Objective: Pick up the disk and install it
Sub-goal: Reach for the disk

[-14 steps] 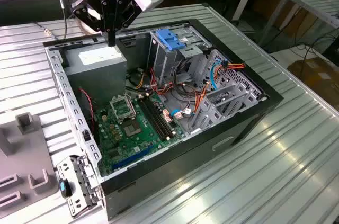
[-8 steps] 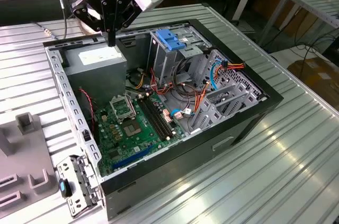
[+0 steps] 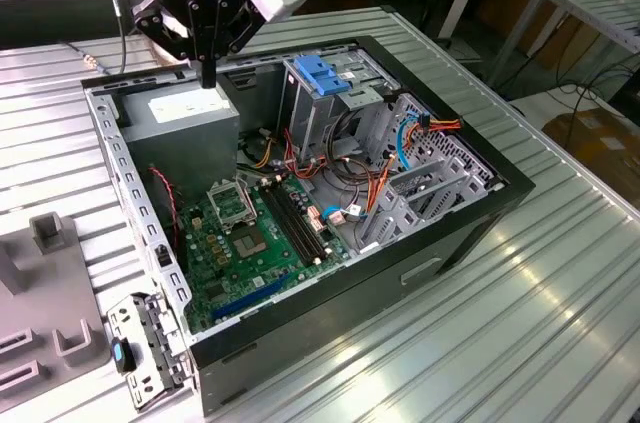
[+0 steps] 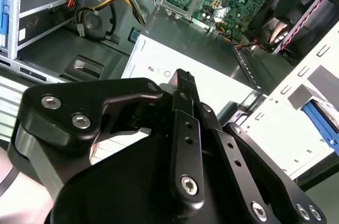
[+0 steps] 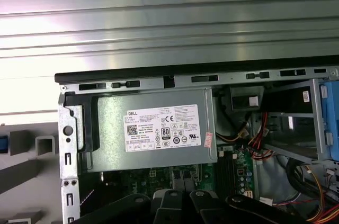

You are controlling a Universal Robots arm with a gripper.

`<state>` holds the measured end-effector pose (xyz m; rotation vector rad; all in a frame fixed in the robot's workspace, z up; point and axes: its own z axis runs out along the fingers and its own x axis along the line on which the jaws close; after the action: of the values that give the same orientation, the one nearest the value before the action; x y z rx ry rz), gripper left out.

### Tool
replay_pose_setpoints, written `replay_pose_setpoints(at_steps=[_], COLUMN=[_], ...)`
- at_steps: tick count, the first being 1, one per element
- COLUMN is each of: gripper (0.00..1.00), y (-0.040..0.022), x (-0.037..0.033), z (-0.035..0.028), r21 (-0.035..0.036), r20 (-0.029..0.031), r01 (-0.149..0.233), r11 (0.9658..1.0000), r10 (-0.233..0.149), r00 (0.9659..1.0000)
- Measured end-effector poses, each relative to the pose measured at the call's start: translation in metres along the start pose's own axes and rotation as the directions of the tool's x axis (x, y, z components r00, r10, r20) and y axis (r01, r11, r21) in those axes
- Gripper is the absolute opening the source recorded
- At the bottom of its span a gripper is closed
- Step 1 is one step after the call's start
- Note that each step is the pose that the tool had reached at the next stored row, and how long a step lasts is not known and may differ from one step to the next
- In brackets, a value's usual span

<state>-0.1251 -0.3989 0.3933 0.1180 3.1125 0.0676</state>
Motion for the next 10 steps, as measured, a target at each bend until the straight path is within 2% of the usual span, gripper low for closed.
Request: replay_pose_setpoints(at_steps=[10], gripper=[0.11], y=[-0.0005], x=[0.0064], z=[-0.0002], r21=[0.0000], r20=[0.0000], r01=[0.000], r11=[1.0000], r10=[0.000], r00=[1.0000])
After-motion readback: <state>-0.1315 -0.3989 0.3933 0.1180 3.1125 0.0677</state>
